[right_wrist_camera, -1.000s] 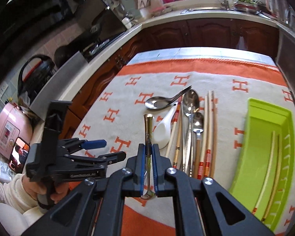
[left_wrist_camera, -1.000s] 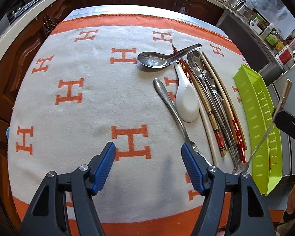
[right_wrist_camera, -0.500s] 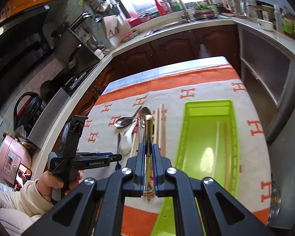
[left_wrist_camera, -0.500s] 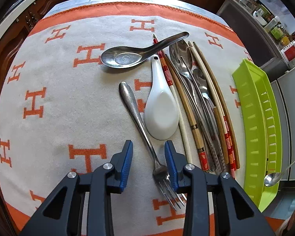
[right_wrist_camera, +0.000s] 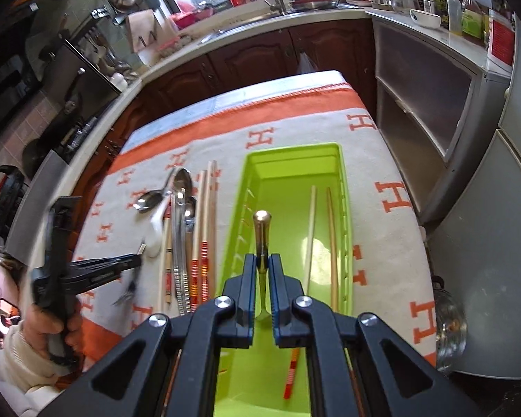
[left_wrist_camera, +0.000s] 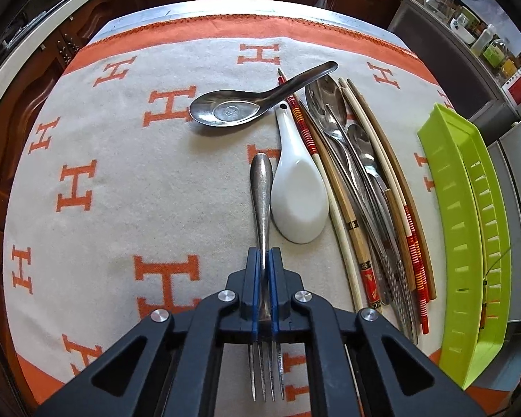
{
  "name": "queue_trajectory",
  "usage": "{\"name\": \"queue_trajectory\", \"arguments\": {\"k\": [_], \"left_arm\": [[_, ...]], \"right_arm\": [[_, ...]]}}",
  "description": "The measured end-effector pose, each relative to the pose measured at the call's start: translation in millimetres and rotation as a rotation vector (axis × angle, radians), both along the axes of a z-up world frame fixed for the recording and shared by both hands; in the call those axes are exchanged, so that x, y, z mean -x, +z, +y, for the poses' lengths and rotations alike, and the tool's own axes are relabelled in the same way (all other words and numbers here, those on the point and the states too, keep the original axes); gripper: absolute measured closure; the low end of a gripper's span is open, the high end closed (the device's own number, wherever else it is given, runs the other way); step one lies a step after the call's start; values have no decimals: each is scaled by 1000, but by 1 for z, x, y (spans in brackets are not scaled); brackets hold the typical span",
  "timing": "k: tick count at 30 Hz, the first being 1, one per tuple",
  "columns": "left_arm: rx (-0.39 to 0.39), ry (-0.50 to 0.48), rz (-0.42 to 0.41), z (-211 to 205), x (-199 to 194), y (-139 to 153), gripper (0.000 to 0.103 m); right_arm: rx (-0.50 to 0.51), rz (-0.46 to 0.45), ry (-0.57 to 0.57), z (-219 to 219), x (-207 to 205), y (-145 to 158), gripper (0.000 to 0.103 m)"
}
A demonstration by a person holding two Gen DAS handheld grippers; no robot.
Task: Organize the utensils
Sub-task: 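Lower both forks into the green tray and open both grippers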
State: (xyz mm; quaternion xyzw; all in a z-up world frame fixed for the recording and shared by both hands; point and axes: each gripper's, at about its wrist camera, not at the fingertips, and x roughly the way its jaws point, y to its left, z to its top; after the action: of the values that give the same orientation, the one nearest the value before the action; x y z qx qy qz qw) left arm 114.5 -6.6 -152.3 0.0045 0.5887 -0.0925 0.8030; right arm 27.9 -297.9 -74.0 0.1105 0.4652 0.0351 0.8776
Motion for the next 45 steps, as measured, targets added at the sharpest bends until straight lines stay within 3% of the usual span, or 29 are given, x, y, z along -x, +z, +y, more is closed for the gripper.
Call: {"name": "queue_trajectory", "arguments": {"k": [10, 18, 28, 36, 39, 44, 45], "left_arm": [[30, -19, -70, 0, 22, 35, 101], [111, -78, -86, -23, 30, 64, 101], [246, -257, -40, -112, 29, 88, 100], [252, -374, 24, -182, 29, 65, 100], [212, -395, 18, -191, 31, 56, 88], [162, -396, -55, -186, 41, 61, 49], [155, -393, -75, -182, 43, 65, 47]], "right_arm": [[20, 27, -16, 11, -20, -16, 93], [-4, 24, -44, 5, -8, -13, 93], [-68, 70, -141, -19, 14, -21, 93], [-48, 74, -179, -30, 28, -22, 93], [-49, 79, -180, -30, 29, -23, 93], [-52, 80, -171, -30, 30, -25, 93], [-53, 81, -166, -28, 29, -25, 93]]}}
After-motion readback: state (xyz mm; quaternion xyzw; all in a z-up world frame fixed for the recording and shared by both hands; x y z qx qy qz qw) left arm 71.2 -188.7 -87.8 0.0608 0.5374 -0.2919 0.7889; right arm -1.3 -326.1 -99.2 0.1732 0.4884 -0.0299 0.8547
